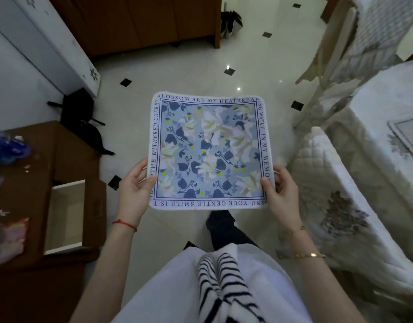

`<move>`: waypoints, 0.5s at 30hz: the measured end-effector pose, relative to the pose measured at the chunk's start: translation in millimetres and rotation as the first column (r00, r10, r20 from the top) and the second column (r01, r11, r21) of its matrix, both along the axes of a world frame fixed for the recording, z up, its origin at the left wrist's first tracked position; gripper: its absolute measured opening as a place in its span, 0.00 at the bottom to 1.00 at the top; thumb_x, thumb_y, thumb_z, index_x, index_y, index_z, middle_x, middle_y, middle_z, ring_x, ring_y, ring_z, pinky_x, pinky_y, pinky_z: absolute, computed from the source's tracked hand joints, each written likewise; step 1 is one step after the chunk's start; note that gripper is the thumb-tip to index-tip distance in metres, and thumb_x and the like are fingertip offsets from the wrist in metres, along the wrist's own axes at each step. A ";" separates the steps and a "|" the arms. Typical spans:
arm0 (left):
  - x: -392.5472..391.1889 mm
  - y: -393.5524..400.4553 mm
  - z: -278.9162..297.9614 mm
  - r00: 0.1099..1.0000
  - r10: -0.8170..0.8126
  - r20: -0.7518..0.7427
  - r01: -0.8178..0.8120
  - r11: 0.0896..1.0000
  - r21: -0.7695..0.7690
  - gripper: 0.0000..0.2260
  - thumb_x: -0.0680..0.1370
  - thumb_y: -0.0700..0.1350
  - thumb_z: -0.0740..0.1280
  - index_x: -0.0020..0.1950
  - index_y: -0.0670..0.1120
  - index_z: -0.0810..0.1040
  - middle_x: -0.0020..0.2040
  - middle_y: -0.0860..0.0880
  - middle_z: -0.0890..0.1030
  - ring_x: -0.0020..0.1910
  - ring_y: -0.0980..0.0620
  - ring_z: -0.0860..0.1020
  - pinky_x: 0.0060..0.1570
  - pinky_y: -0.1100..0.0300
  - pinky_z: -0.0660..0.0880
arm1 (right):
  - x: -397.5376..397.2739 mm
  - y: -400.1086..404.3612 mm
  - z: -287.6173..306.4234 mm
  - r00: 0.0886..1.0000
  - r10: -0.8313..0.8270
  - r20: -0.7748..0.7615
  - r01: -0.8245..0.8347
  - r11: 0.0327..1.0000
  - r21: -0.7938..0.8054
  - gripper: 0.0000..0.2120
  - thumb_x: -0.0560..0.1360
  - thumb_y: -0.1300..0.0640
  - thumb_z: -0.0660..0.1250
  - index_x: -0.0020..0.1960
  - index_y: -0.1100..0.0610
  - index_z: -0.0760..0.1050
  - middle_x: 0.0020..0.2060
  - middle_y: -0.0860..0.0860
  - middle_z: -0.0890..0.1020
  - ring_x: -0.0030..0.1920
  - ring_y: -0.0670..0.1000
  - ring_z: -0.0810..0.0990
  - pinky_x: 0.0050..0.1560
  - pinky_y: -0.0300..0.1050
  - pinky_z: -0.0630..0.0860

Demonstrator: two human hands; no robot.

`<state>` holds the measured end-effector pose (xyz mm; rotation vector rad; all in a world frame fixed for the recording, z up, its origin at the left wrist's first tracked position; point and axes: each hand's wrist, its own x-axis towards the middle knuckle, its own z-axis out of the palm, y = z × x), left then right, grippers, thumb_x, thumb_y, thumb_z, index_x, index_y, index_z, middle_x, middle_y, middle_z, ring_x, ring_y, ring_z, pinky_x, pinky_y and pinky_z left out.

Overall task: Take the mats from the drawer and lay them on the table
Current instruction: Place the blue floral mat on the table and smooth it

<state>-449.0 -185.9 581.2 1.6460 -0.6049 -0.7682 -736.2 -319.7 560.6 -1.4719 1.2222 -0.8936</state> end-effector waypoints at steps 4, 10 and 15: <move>43.6 -65.1 -10.4 1.000 -0.001 -0.024 0.001 1.000 -0.002 0.19 0.77 0.31 0.64 0.65 0.47 0.74 0.58 0.49 0.82 0.59 0.48 0.80 0.59 0.50 0.77 | 45.7 -60.3 -7.1 1.000 0.003 0.028 -0.003 1.000 0.016 0.12 0.78 0.66 0.64 0.61 0.61 0.73 0.50 0.52 0.84 0.50 0.51 0.84 0.53 0.53 0.81; 105.6 -197.3 -3.1 1.000 -0.029 0.003 0.029 1.000 -0.011 0.19 0.77 0.30 0.64 0.65 0.45 0.74 0.58 0.46 0.82 0.58 0.48 0.81 0.58 0.54 0.78 | 105.1 -184.5 -6.1 1.000 -0.008 0.029 0.008 1.000 0.022 0.12 0.79 0.65 0.64 0.63 0.60 0.72 0.48 0.50 0.85 0.47 0.49 0.84 0.48 0.45 0.81; 145.4 -311.5 12.3 0.998 -0.056 0.015 0.057 0.998 -0.029 0.19 0.77 0.29 0.64 0.63 0.48 0.75 0.54 0.56 0.83 0.54 0.56 0.82 0.55 0.59 0.79 | 141.4 -291.0 8.5 0.998 -0.057 0.001 0.057 0.998 -0.020 0.14 0.79 0.65 0.65 0.63 0.59 0.72 0.51 0.48 0.84 0.50 0.48 0.84 0.51 0.49 0.81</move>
